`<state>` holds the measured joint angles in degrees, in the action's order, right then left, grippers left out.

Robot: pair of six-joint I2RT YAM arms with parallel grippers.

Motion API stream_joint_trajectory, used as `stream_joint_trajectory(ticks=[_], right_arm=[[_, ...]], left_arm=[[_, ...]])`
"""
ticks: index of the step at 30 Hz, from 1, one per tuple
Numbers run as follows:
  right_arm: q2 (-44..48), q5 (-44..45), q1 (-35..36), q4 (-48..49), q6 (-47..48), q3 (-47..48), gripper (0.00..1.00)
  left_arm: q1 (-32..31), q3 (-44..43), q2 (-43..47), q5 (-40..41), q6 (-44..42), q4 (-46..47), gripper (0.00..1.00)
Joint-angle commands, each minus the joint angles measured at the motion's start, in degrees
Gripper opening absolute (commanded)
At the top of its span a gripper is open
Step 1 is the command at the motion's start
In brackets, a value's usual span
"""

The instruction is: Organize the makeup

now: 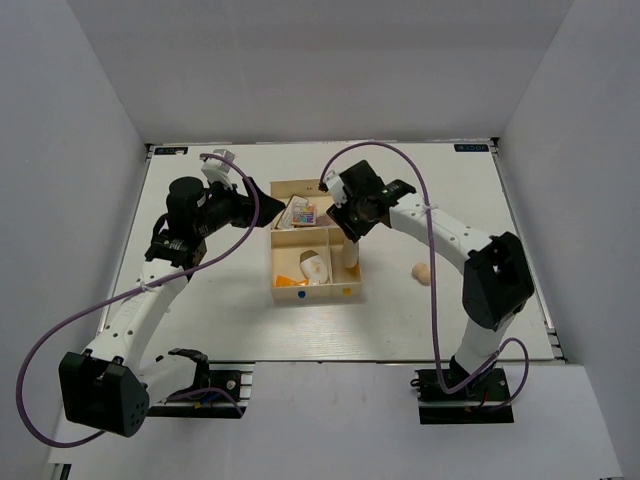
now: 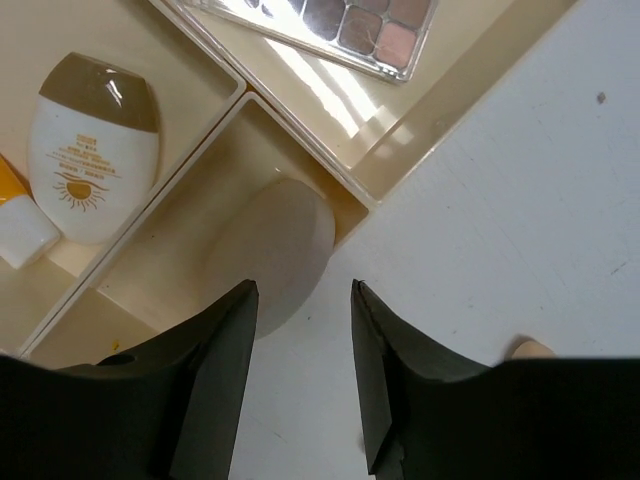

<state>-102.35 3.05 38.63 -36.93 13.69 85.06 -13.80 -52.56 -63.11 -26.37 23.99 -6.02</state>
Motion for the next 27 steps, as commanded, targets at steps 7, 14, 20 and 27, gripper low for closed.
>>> stream_joint_trajectory(ticks=[7,14,20,27], right_arm=[[15.8,3.7,-8.1,9.9,4.0,-18.2,0.36],[20.3,0.5,-14.3,13.5,3.6,-30.2,0.46],[18.4,0.7,-17.1,13.7,4.1,-32.8,0.56],[18.5,3.0,-18.7,14.2,5.1,-34.4,0.57]], left_arm=[[-0.3,-2.1,1.9,-0.5,-0.6,0.2,0.98],[-0.3,-1.8,1.8,-1.1,-0.3,0.6,0.98],[-0.3,-1.8,1.8,-1.1,-0.3,0.5,0.98],[-0.3,-1.8,1.9,-1.3,-0.1,0.7,0.98]])
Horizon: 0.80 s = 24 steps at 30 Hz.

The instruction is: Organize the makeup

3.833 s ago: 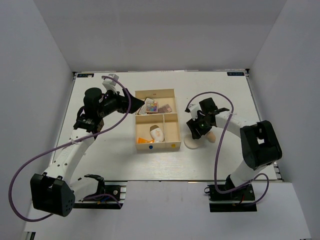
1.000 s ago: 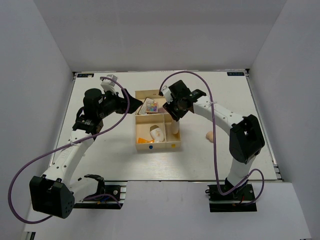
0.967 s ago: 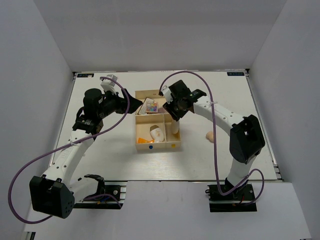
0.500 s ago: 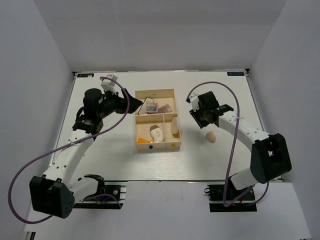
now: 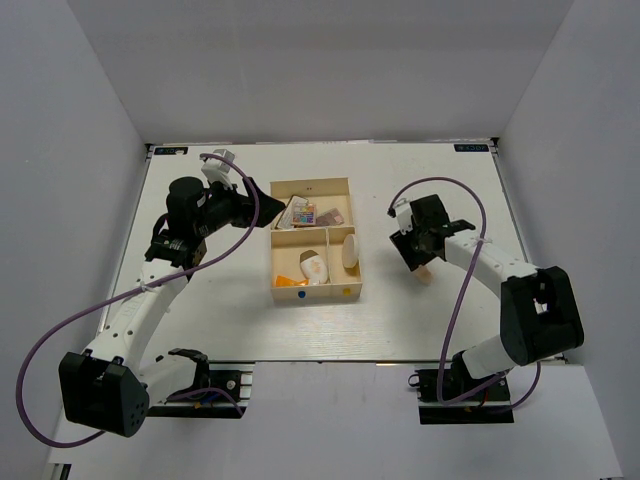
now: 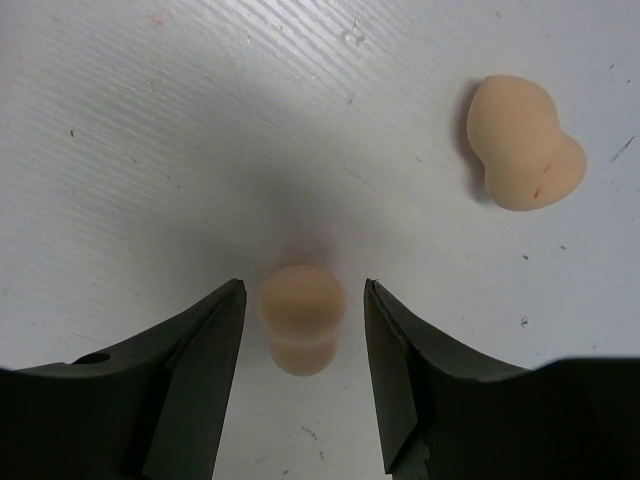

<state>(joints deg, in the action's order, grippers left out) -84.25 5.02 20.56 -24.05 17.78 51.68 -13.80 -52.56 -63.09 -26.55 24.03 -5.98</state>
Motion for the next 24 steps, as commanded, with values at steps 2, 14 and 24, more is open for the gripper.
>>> stream_joint_trajectory(ticks=[2,14,24], right_arm=[[0.0,0.3,-0.9,0.9,1.3,-1.6,0.57],[-0.4,-1.6,-1.6,-0.3,2.3,-3.8,0.4],[2.8,-6.9,-1.7,-2.2,3.7,-3.5,0.06]], left_arm=[[-0.3,-1.8,2.0,-1.3,-0.1,0.6,0.98],[-0.3,-1.8,2.1,-1.2,-0.1,0.6,0.98],[-0.3,-1.8,2.0,-1.3,-0.1,0.7,0.98]])
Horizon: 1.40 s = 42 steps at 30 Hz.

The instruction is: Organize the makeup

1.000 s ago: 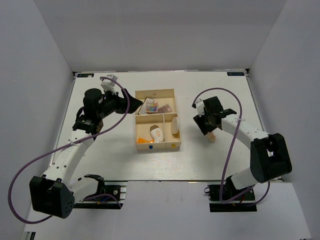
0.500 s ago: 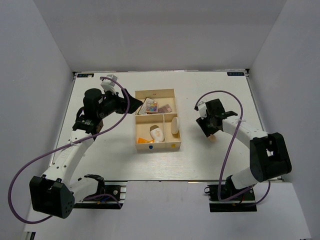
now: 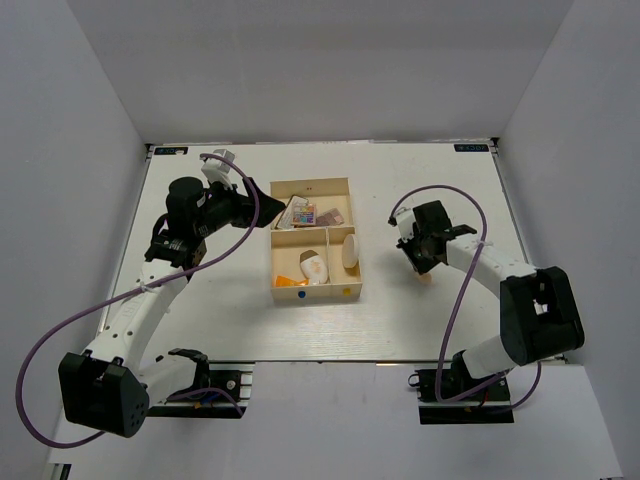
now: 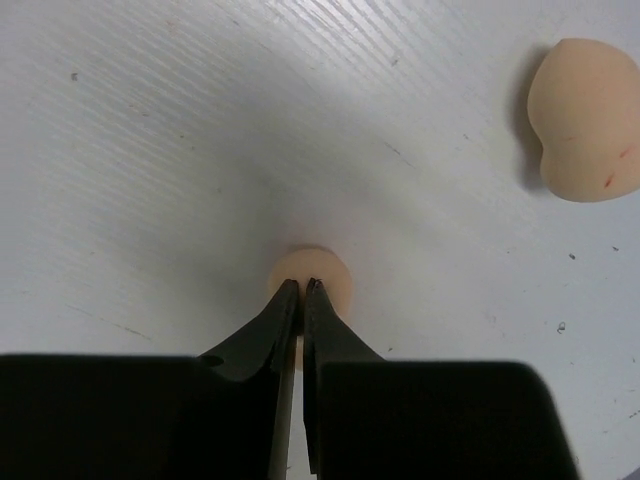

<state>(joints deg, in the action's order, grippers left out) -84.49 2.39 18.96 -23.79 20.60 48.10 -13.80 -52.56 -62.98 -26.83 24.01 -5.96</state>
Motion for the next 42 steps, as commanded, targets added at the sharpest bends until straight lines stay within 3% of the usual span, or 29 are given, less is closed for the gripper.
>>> stream_joint_trajectory(ticks=[1,9,14,24,27,29,35,39,42], right_arm=[[4.0,-5.6,-0.2,-3.0,1.5,0.9,0.06],[10.7,-25.0,2.2,-7.6,3.2,10.1,0.05],[8.6,-33.3,7.2,-4.2,0.8,14.8,0.05],[-2.7,-35.5,12.5,-5.7,0.6,24.6,0.13],[-5.8,-34.9,14.3,-6.4,1.1,25.6,0.21],[-6.8,-33.9,15.0,-6.4,1.7,25.2,0.32],[-6.8,-32.9,15.8,-5.3,2.2,23.9,0.5],[-4.6,-31.6,15.6,-5.0,2.3,23.4,0.53],[0.4,-25.5,14.5,-3.2,1.6,21.9,0.53]], left_arm=[[-0.3,-1.8,1.9,-1.1,-0.2,0.7,0.98],[-0.3,-1.7,2.1,-0.9,-0.5,0.9,0.98],[-0.3,-1.6,2.0,-0.5,-0.5,0.9,0.98],[0.3,-1.7,1.3,-0.5,-0.6,0.9,0.98],[0.3,-1.7,1.3,-0.5,-0.8,0.9,0.98],[0.3,-1.7,1.4,-0.6,-0.7,1.0,0.98],[0.3,-1.8,1.1,-0.7,-0.7,0.9,0.98],[0.3,-1.7,1.2,-0.6,-0.8,0.9,0.98],[0.3,-1.7,1.4,-0.7,-0.7,1.0,0.98]])
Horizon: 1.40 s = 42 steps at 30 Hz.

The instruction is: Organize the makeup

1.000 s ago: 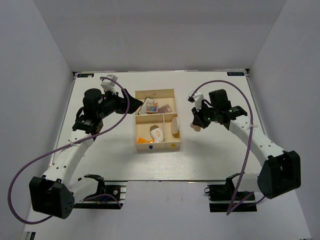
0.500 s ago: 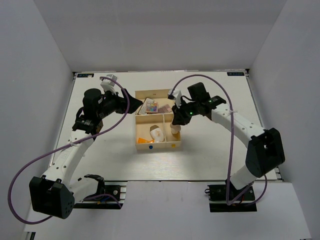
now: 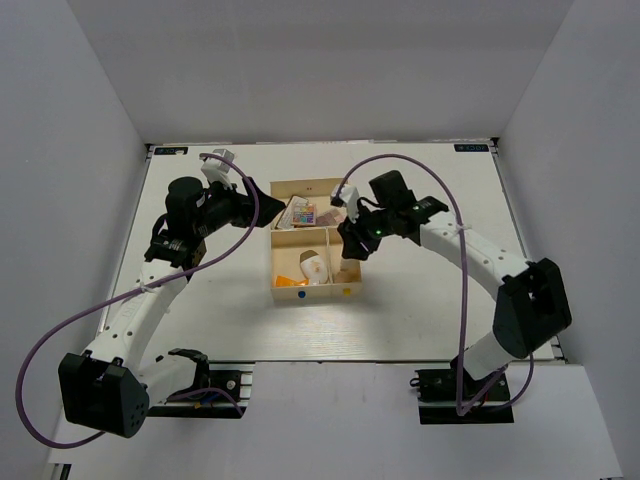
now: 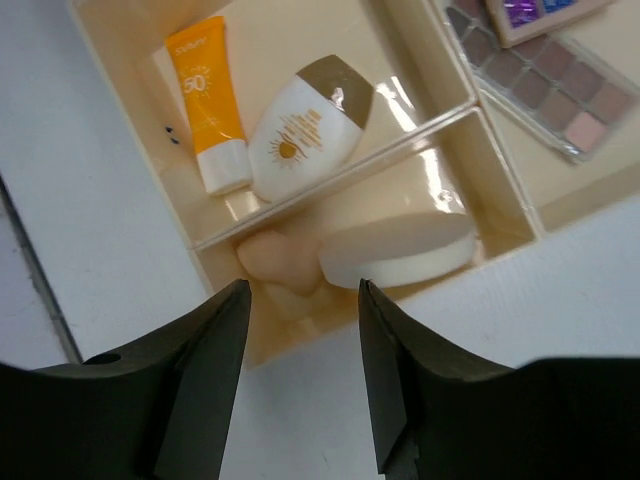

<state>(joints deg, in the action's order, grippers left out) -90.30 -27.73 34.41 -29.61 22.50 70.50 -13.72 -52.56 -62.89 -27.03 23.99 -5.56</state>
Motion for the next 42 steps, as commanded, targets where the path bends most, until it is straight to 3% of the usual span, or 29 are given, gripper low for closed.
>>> stream_joint_trajectory(ticks=[1,3,7,15,37,42], right_arm=[[7.2,7.5,-0.9,4.3,-0.6,-1.9,0.53],[9.0,12.6,-1.5,6.4,-1.7,-3.5,0.53],[10.2,31.6,-5.4,11.8,-2.3,-8.4,0.52],[0.4,46.7,-10.2,13.2,0.0,-8.1,0.53],[-11.8,49.7,-16.6,12.9,3.7,-4.9,0.5],[-12.4,49.4,-16.9,12.9,4.0,-4.9,0.27]], left_arm=[[0.2,-1.7,1.2,-0.5,-0.6,0.6,0.98],[0.2,-1.7,1.3,-0.6,-0.6,0.6,0.98],[0.2,-1.5,1.4,-0.9,-0.4,0.7,0.98],[0.2,-1.3,1.5,-1.3,-0.3,1.1,0.98],[0.2,-1.1,1.9,-2.4,0.3,1.6,0.98],[0.2,-1.1,1.9,-2.2,0.2,1.5,0.98]])
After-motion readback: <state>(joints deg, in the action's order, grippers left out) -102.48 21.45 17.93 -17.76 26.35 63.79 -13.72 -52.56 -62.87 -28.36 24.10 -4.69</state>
